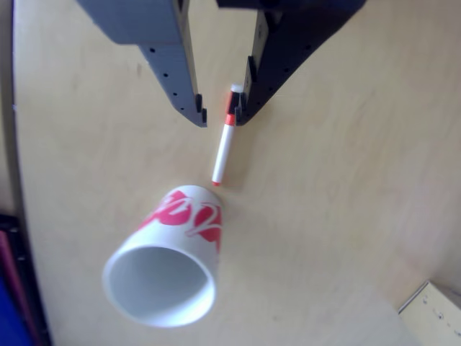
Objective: Grab the pen and place it in the cup.
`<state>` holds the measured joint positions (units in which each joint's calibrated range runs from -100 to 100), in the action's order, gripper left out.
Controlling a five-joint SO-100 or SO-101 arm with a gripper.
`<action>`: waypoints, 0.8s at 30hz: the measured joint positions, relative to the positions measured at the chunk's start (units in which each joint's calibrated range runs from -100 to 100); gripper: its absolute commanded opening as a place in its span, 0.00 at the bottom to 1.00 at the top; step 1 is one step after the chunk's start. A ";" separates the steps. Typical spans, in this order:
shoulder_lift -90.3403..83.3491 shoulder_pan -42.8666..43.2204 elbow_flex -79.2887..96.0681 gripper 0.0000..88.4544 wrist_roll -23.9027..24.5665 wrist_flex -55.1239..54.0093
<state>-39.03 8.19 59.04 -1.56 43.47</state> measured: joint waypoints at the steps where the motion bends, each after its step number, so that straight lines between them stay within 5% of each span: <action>1: 2.53 0.52 -0.98 0.16 0.24 -0.51; 24: 41.77 0.22 -25.27 0.19 1.27 -0.93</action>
<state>2.74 8.41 33.78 -0.29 42.54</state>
